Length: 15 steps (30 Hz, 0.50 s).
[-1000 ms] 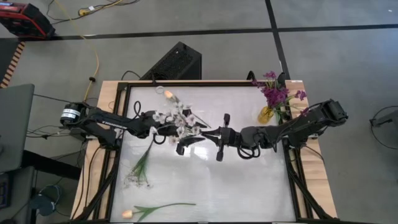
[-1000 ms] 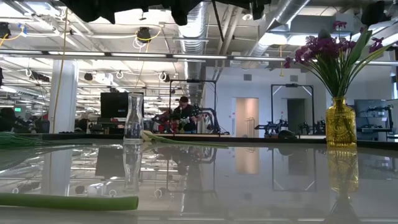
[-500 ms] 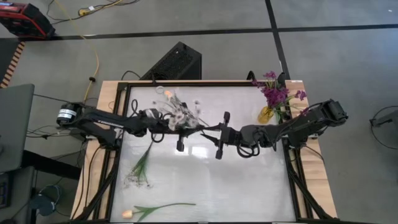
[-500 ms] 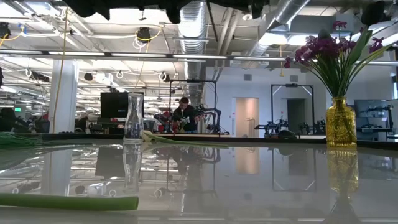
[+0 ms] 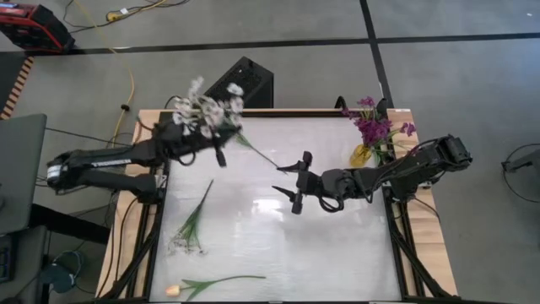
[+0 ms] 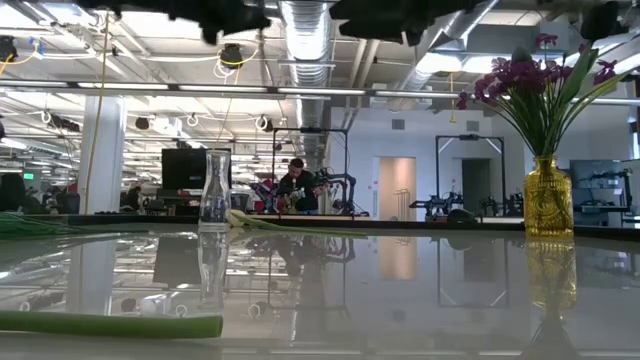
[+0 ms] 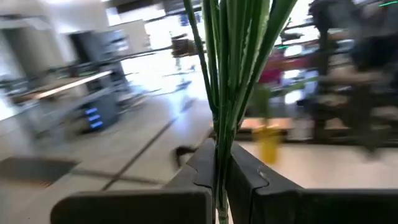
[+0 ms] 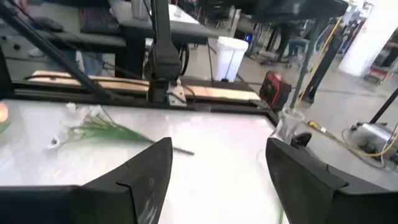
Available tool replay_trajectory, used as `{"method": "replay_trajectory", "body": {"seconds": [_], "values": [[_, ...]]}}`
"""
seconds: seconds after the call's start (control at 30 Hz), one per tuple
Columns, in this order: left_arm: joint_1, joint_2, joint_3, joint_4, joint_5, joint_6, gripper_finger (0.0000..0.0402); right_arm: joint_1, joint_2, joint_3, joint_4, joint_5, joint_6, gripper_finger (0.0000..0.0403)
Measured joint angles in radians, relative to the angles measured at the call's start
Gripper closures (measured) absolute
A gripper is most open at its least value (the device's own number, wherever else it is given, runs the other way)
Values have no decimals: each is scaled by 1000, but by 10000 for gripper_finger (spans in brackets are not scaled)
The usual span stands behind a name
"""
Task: Sort flowers into vase by color
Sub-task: Put the right white flower into the transparent vase
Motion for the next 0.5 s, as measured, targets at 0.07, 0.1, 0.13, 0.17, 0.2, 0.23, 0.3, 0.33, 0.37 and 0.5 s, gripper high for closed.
{"method": "replay_trajectory", "body": {"seconds": [0.07, 0.1, 0.13, 0.17, 0.2, 0.23, 0.3, 0.33, 0.37, 0.5], "values": [[84, -49, -40, -8, -9, -2, 401, 0, 0, 0, -15, 0, 5, 117], [130, -68, -60, -6, -12, -12, 401, 0, 0, 0, -20, -1, 5, 117], [179, -87, -80, -8, -14, -27, 401, 0, 0, 0, -24, -5, 5, 117], [228, -101, -97, -9, -13, -42, 401, 0, 0, 0, -25, -15, 5, 117], [278, -111, -113, -7, -7, -59, 401, 0, 0, 0, -28, -22, 5, 117], [323, -116, -128, -5, 2, -78, 401, 0, 0, 0, -28, -23, 5, 117], [408, -117, -155, -7, 28, -119, 401, 0, 0, 0, -33, -24, 5, 117], [444, -112, -165, -8, 53, -142, 401, 0, 0, 0, -39, -25, 4, 117], [473, -105, -173, -3, 88, -161, 401, 0, 0, 0, -45, -25, 5, 117], [556, -71, -201, 73, 181, -181, 401, 0, 1, 0, -59, -26, 5, 117]]}}
